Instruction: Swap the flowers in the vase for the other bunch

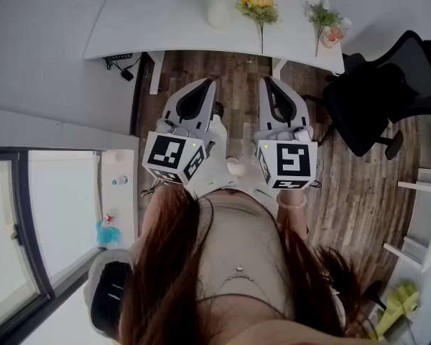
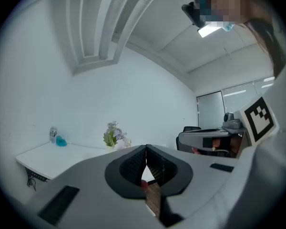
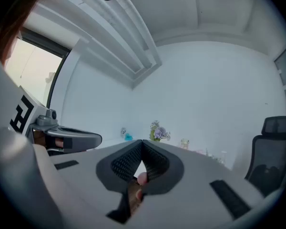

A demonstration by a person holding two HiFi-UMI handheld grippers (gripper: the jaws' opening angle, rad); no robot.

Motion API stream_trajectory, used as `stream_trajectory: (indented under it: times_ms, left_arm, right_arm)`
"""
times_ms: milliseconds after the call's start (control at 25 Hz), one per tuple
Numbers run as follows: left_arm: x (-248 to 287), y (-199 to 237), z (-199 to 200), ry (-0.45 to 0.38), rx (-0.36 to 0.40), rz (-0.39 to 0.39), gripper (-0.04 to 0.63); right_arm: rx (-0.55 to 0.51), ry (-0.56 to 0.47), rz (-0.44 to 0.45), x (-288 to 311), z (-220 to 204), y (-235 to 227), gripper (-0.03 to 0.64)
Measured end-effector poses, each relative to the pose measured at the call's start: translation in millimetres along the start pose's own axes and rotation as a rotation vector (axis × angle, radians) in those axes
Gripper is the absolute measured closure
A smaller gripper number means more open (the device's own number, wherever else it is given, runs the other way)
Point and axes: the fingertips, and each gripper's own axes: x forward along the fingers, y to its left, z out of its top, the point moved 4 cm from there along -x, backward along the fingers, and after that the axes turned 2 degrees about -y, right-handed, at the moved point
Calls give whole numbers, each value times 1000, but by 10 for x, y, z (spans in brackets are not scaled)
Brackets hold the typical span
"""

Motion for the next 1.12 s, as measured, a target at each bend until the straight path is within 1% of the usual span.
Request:
stream_trajectory:
  times_ms: [360, 800, 1120]
  left_arm:
    - [221, 143, 50, 7, 1, -2, 591]
    - [618, 355, 51, 16, -14, 3, 591]
    - [993, 476, 73, 16, -22, -8, 591]
  right_arm:
    - [-10, 17, 4, 241, -2, -63, 591]
    - [2, 21, 11, 598, -47, -304, 589]
    - [-6, 29, 27, 921, -67, -509, 589]
